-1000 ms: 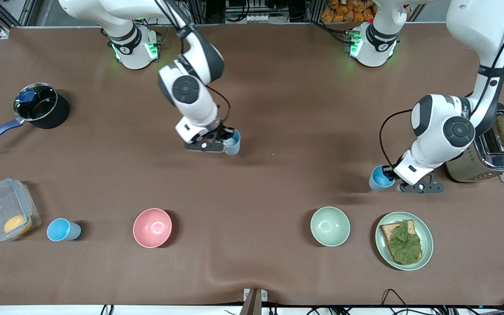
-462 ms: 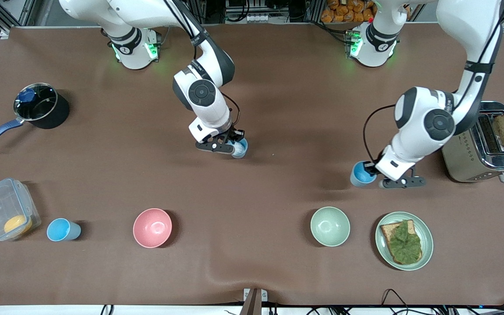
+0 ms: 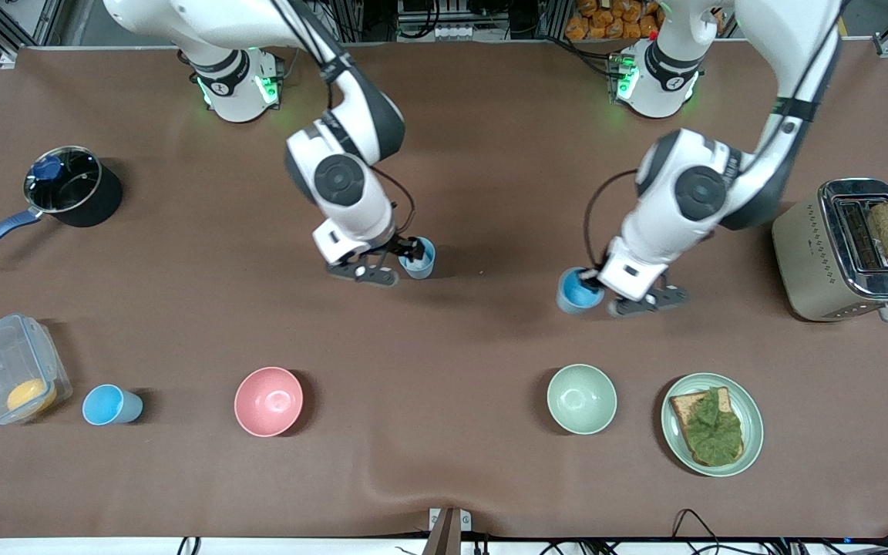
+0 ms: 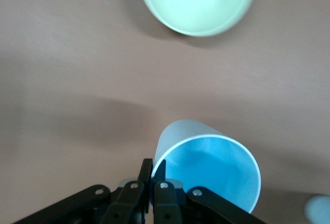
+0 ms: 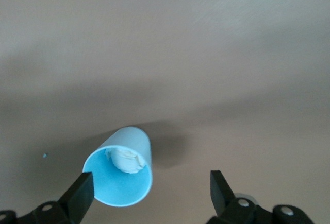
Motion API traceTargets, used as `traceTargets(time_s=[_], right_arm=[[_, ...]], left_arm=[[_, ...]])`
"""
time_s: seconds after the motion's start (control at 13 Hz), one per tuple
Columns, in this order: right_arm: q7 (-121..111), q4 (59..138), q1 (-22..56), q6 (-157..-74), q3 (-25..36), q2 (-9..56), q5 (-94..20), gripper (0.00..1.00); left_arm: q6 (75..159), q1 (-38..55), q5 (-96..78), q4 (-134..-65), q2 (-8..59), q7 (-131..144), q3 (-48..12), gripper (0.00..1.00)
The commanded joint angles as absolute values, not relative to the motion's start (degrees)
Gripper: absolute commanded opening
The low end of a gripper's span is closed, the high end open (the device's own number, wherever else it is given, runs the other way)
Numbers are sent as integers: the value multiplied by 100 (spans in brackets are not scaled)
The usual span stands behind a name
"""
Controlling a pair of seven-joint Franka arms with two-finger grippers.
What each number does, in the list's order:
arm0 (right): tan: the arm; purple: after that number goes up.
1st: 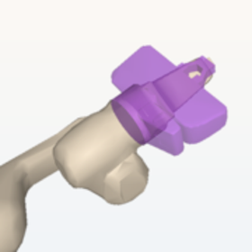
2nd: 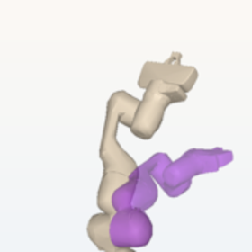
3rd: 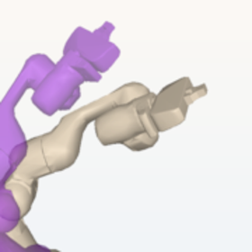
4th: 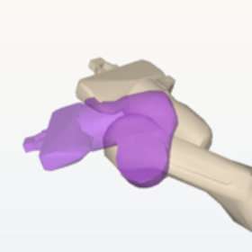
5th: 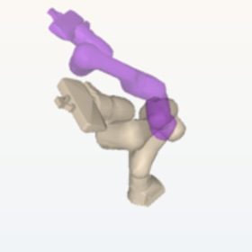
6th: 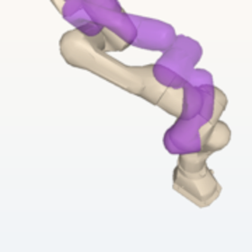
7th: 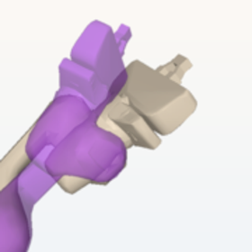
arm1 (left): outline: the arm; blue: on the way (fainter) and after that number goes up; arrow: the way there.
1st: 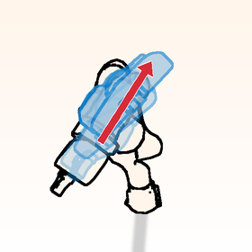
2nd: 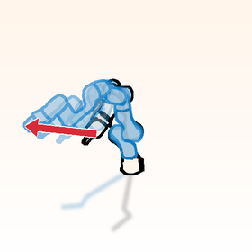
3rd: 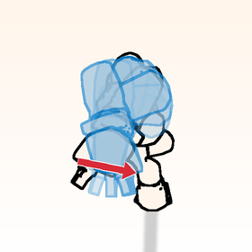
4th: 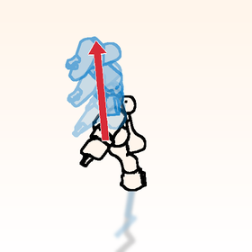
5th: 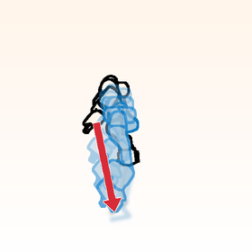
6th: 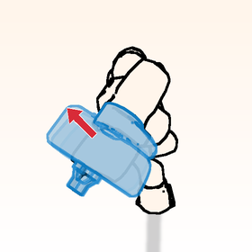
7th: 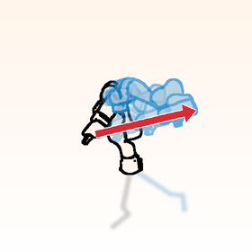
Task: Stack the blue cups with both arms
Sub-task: 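Carry the left cup toward the center while the right gripper withdraws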
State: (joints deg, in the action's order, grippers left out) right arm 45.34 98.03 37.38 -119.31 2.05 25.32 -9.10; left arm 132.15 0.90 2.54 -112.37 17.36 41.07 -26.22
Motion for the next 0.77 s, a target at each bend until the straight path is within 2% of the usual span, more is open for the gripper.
traceTargets(time_s=[0.0,0.15,0.46,0.69], right_arm=[[3959,9492,3210,-11400,149,2164,-932,100],[3185,9492,2701,-11068,149,1769,-940,100],[1481,9466,1471,-9750,149,811,-940,100],[915,9457,837,-9186,150,195,-906,100]], left_arm=[[13008,367,229,-10943,1714,4954,-2830,0],[13008,876,229,-10654,1819,5788,-2830,0],[13008,1817,264,-10082,2214,7265,-2786,0],[13008,2318,885,-9432,2784,8319,-2777,0]])
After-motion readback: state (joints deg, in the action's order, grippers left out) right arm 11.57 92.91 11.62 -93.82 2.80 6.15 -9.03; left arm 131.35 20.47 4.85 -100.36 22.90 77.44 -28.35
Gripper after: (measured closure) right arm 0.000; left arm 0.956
